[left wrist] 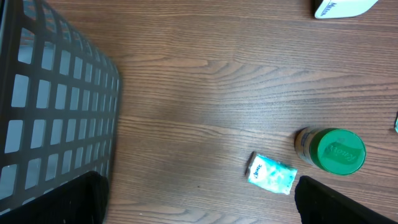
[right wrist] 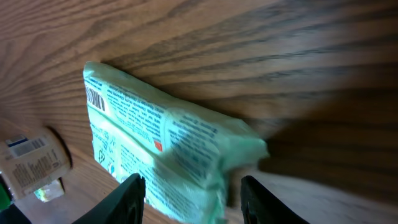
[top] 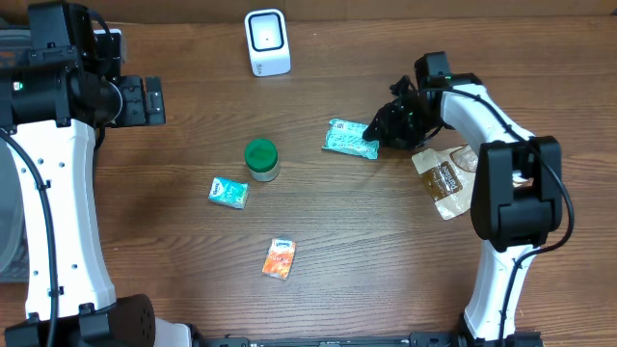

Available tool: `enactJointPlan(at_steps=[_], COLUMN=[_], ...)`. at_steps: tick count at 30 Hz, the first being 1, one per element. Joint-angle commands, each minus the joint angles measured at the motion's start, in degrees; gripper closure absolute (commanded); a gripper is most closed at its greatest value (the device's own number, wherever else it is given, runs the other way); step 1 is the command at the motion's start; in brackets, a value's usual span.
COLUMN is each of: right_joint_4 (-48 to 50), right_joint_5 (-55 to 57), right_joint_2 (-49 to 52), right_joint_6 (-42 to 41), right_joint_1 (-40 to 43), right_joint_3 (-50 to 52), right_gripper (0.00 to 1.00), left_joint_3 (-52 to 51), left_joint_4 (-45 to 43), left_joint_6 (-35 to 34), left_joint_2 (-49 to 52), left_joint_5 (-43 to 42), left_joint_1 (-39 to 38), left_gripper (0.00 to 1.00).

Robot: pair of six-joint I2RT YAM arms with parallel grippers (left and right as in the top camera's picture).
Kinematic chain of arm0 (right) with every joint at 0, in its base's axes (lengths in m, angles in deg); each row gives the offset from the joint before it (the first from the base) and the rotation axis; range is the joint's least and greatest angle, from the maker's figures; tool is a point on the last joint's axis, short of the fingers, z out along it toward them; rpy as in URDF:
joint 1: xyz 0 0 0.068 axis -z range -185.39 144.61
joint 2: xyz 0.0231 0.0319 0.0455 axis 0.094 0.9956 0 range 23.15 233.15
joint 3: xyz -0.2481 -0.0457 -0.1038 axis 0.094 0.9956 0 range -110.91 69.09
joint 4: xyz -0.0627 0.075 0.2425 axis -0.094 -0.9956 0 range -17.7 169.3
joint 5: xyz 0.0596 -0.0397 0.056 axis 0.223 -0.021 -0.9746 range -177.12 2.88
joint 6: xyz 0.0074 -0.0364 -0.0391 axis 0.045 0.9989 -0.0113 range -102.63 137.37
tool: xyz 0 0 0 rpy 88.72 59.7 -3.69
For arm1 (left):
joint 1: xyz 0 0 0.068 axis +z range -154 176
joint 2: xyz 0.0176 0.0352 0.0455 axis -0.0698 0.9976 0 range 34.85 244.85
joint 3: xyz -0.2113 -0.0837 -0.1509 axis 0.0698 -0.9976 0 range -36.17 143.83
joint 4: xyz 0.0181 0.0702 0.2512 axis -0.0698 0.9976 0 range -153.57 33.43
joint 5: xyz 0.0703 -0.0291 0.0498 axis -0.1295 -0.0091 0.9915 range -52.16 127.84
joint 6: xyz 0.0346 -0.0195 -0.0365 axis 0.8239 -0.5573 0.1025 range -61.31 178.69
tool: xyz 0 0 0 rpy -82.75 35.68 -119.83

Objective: Scan the item barcode

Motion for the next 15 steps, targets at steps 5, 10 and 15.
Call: enactJointPlan(at_steps=[5, 10, 15], right_joint_4=[2.9, 4.2, 5.5], right_joint_5=[0.2, 0.7, 0.5], right_joint_2=[5.8, 7.4, 7.4], right_joint_6=[-5.1, -6.4, -6.4], right_joint_1=[-2.5, -2.4, -2.4], right_joint_3=[1.7, 2.8, 2.8], right_gripper=[0.55, 0.82, 0.96], left_joint_3=[0.1, 0.1, 0.1], left_joint_4=[0.1, 0.1, 0.1], left_joint_6=[0.9, 0.9, 0.9], left_joint_2=[0.3, 0.3, 0.3], left_joint_5=[0.5, 0.5, 0.5], left_joint_1=[0.2, 0.2, 0.2], left_gripper=[0.01, 0.0, 0.0])
